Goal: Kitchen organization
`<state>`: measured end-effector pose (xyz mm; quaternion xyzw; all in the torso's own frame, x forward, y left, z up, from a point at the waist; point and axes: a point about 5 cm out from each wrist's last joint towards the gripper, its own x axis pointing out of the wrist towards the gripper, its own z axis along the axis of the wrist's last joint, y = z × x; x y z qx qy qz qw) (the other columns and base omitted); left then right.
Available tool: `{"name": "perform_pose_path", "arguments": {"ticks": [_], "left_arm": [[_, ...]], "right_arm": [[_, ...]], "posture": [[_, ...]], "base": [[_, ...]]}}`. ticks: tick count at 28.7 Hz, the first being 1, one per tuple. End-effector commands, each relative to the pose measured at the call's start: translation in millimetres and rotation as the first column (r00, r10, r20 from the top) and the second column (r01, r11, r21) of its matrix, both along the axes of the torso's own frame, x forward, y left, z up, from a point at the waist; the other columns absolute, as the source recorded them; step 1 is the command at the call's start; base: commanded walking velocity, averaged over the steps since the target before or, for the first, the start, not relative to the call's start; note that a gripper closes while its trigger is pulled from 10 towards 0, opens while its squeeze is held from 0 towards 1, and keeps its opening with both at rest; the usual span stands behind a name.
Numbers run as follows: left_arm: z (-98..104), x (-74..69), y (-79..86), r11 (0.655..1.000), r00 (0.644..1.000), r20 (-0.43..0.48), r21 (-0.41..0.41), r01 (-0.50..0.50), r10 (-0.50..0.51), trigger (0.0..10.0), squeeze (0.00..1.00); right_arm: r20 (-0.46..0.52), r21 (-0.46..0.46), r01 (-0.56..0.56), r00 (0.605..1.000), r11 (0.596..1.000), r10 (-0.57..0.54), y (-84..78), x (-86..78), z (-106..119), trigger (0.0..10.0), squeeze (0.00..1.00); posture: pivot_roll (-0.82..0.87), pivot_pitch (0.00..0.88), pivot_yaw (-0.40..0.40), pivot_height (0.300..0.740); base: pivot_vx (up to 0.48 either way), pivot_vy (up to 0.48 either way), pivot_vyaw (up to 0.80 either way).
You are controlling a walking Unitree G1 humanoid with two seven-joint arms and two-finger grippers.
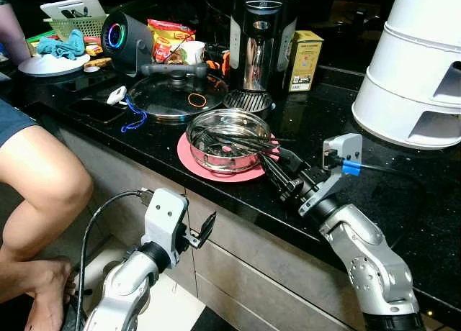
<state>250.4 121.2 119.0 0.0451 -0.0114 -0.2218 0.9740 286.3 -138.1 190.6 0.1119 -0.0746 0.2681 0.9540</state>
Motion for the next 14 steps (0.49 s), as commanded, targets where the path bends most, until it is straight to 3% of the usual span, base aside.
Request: {"name": "perform_pose_path", "arguments": {"ticks": [1,14], "left_arm": [[0.4,-0.3,0.4,1.000,1.000,0.006,0.016,0.002,-0.002,10.0,0.00],[1.6,0.5,0.2,1.000,1.000,0.009,0.013,-0.002,0.002,10.0,0.00]], "right_arm": [[-0.014,-0.002,0.012,1.000,1.000,-0.012,0.5,0.6,-5.1,10.0,0.00],[-0.024,0.021,0.080,0.997,0.997,-0.079,0.7,6.2,-9.5,10.0,0.00]], "posture": [[-0.05,0.000,-0.001,0.740],[-0.05,0.000,-0.003,0.740]], "base": [[0.000,0.000,0.00],[0.000,0.000,0.00]]}}
